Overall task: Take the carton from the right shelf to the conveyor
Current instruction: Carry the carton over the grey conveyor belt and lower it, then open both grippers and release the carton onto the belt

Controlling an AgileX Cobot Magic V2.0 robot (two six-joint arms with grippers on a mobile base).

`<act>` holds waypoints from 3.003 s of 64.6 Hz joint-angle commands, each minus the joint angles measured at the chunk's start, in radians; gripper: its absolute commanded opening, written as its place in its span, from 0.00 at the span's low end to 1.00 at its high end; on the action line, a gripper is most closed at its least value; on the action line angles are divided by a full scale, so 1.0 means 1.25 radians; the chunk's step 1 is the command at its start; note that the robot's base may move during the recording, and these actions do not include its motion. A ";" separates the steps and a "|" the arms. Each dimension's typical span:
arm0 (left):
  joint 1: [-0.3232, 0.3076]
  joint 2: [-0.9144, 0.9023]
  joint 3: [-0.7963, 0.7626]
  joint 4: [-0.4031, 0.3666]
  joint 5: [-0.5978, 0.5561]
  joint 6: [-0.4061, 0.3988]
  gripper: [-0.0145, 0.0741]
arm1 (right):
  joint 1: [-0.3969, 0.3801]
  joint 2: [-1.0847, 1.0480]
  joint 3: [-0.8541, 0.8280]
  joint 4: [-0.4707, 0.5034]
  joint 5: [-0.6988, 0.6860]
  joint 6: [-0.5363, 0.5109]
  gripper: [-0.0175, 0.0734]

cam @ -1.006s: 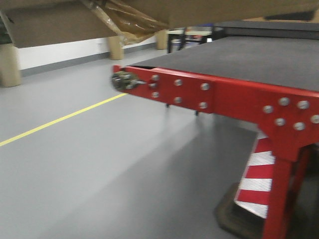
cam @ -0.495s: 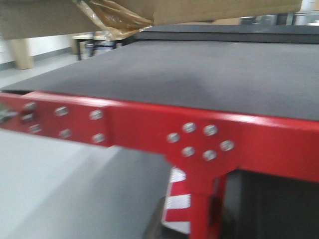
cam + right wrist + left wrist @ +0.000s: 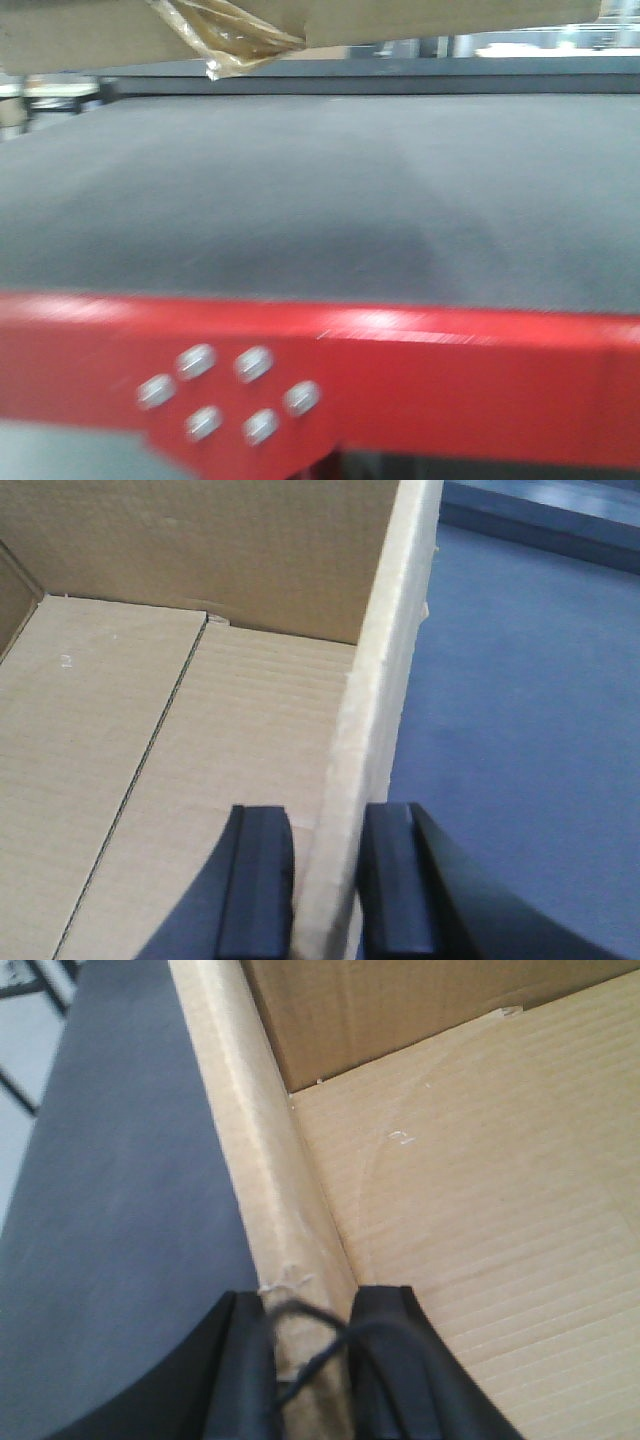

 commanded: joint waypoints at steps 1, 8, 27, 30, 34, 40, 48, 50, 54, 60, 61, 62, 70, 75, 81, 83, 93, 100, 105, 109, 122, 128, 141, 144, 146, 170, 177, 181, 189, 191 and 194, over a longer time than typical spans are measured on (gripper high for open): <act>-0.005 -0.003 -0.008 0.040 -0.016 0.017 0.15 | 0.002 -0.012 -0.005 -0.001 -0.036 -0.001 0.12; -0.005 0.002 -0.008 0.042 -0.017 0.017 0.15 | 0.002 -0.012 -0.005 -0.001 -0.036 -0.001 0.12; -0.005 0.027 -0.008 0.042 -0.019 0.017 0.15 | 0.002 -0.012 -0.005 -0.001 -0.036 -0.001 0.12; -0.005 0.032 -0.008 0.042 -0.019 0.017 0.15 | 0.002 -0.012 -0.005 -0.001 -0.036 -0.001 0.12; -0.005 0.039 -0.008 0.042 -0.019 0.017 0.15 | 0.002 -0.012 -0.005 -0.001 -0.036 -0.001 0.12; -0.005 0.044 -0.008 0.042 -0.019 0.017 0.15 | 0.002 -0.012 -0.005 -0.001 -0.036 -0.001 0.12; -0.005 0.049 -0.008 0.042 -0.021 0.017 0.15 | 0.002 -0.012 -0.005 -0.001 -0.036 -0.001 0.12; -0.005 0.051 -0.008 0.042 -0.021 0.017 0.15 | 0.002 -0.012 -0.005 -0.001 -0.036 -0.001 0.12; -0.005 0.051 -0.008 0.042 -0.021 0.017 0.15 | 0.002 -0.012 -0.005 -0.001 -0.036 -0.001 0.12; -0.005 0.051 -0.008 0.042 -0.021 0.017 0.15 | 0.002 -0.012 -0.005 -0.001 -0.036 -0.001 0.12; -0.005 0.051 -0.008 0.042 -0.021 0.017 0.15 | 0.002 -0.012 -0.005 -0.001 -0.036 -0.001 0.12; -0.005 0.051 -0.008 0.042 -0.021 0.017 0.15 | 0.002 -0.012 -0.005 -0.001 -0.036 -0.001 0.12; -0.005 0.051 -0.008 0.042 -0.021 0.017 0.15 | 0.002 -0.012 -0.005 -0.001 -0.036 -0.001 0.12; -0.005 0.051 -0.008 0.042 -0.021 0.017 0.15 | 0.002 -0.012 -0.005 -0.001 -0.036 -0.001 0.12; -0.005 0.051 -0.008 0.042 -0.021 0.017 0.15 | 0.002 -0.012 -0.005 -0.001 -0.036 -0.001 0.12; -0.005 0.051 -0.008 0.042 -0.021 0.017 0.15 | 0.002 -0.012 -0.005 -0.001 -0.036 -0.001 0.12; -0.005 0.051 -0.008 0.042 -0.021 0.017 0.15 | 0.002 -0.012 -0.005 -0.001 -0.036 -0.001 0.12; -0.005 0.051 -0.008 0.042 -0.021 0.017 0.15 | 0.002 -0.012 -0.005 -0.001 -0.036 -0.001 0.12; -0.005 0.051 -0.008 0.042 -0.021 0.017 0.15 | 0.002 -0.012 -0.005 -0.001 -0.036 -0.001 0.12; -0.005 0.051 -0.008 0.042 -0.021 0.017 0.15 | 0.002 -0.012 -0.005 -0.001 -0.036 -0.001 0.12; -0.005 0.051 -0.008 0.042 -0.021 0.017 0.15 | 0.002 -0.012 -0.005 0.012 -0.039 -0.001 0.12; -0.005 0.050 -0.010 0.036 -0.021 0.017 0.15 | 0.002 -0.012 -0.005 0.019 -0.040 -0.001 0.12; 0.033 0.056 -0.018 -0.038 -0.044 0.017 0.15 | -0.007 0.019 -0.010 0.022 -0.023 0.005 0.12; 0.051 0.064 -0.018 -0.056 -0.050 0.017 0.15 | -0.022 0.037 -0.010 0.022 -0.019 0.007 0.12; 0.062 0.073 -0.018 -0.072 -0.055 0.017 0.15 | -0.030 0.049 -0.010 0.024 -0.014 0.007 0.12; 0.126 0.237 -0.018 -0.107 -0.081 0.017 0.15 | -0.072 0.257 -0.010 0.037 -0.002 0.007 0.12; 0.126 0.281 -0.018 -0.107 -0.085 0.017 0.15 | -0.072 0.308 -0.010 0.037 -0.004 0.007 0.12; 0.126 0.298 -0.018 -0.107 -0.087 0.017 0.15 | -0.072 0.334 -0.010 0.037 -0.004 0.007 0.12; 0.126 0.315 -0.018 -0.107 -0.089 0.017 0.24 | -0.072 0.352 -0.010 0.037 0.002 0.004 0.12; 0.126 0.316 -0.018 -0.107 -0.089 0.017 0.28 | -0.072 0.352 -0.010 0.037 0.002 -0.004 0.12; 0.126 0.317 -0.018 -0.107 -0.089 0.017 0.38 | -0.072 0.352 -0.010 0.037 0.002 -0.010 0.12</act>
